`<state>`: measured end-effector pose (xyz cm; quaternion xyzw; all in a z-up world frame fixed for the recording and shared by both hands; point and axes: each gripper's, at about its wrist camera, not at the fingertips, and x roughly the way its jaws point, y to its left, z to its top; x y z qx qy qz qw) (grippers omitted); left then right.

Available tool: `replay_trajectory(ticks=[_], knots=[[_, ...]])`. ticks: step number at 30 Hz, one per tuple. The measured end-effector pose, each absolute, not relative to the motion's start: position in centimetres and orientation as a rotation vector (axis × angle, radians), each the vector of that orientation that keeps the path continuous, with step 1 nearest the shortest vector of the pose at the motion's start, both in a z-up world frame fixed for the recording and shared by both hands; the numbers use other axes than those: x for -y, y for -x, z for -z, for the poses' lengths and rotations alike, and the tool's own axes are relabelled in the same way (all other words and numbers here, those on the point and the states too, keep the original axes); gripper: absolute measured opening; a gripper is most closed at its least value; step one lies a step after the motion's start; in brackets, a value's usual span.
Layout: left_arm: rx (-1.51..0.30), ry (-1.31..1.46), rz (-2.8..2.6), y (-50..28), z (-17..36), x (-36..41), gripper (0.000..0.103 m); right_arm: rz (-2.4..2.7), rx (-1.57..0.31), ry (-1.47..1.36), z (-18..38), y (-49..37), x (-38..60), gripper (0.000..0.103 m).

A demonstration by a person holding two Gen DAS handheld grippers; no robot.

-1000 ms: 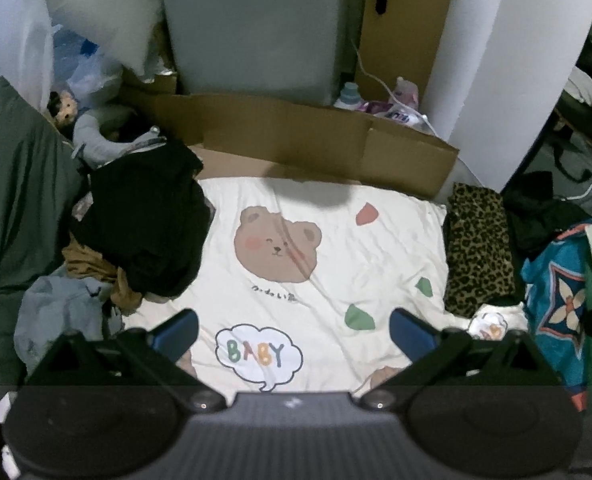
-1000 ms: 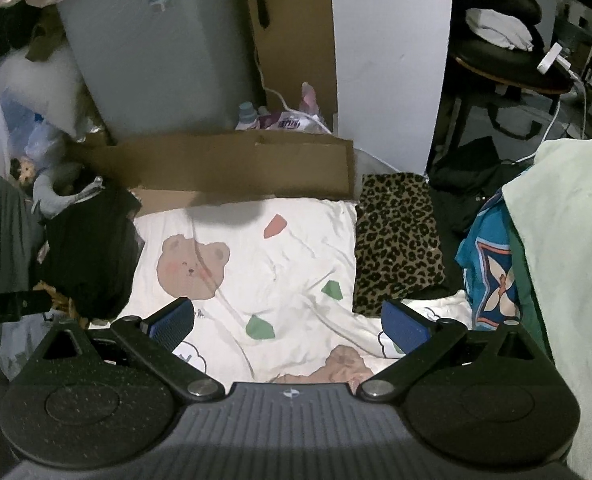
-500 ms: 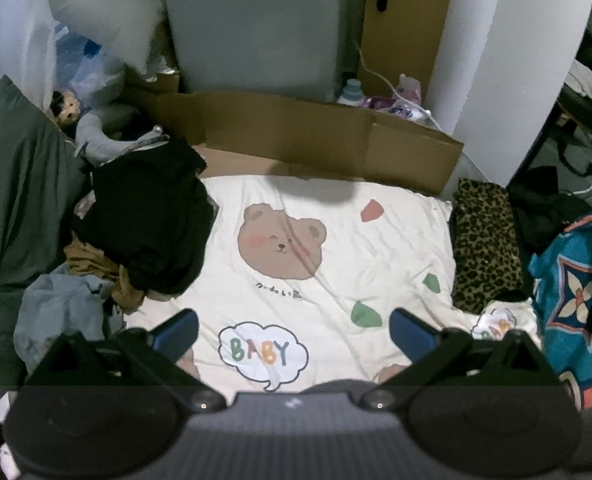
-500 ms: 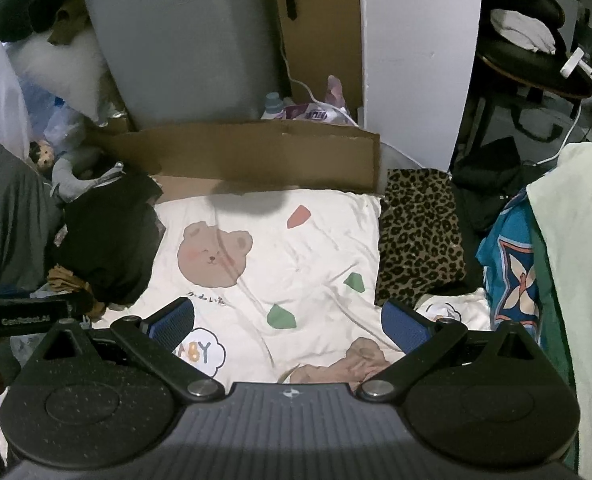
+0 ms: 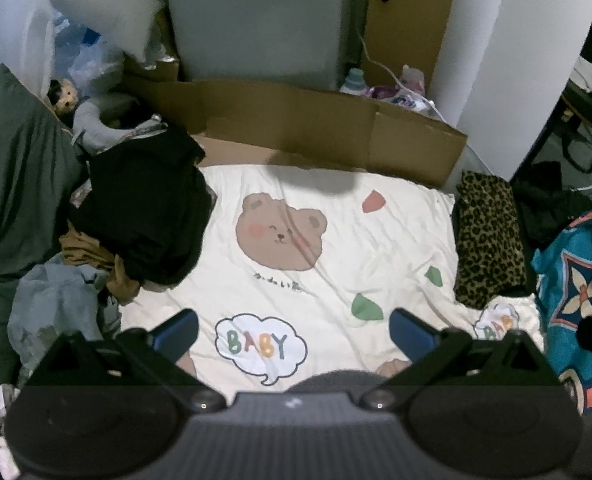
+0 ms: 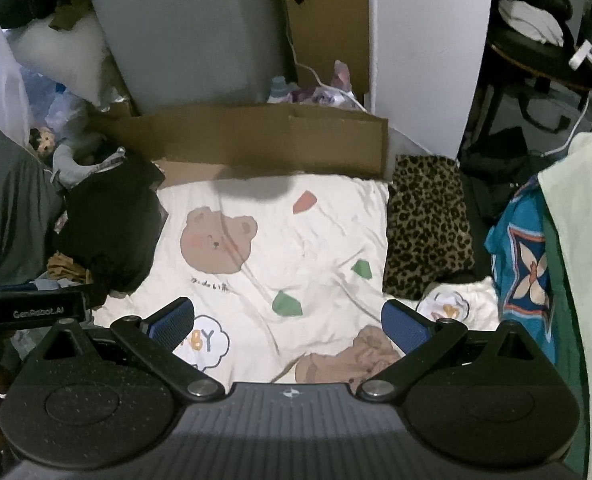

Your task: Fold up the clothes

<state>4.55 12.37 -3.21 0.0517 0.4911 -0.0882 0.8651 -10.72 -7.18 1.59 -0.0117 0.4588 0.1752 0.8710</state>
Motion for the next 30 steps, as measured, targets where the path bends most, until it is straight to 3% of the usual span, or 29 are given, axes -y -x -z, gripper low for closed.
replay_trajectory(ticks=[30], knots=[[-1.043,-0.124,0.227,-4.6,4.0,-11.8,0.102,-0.346,-0.979,-0.017,-0.7,11.1,8.6,0.102]])
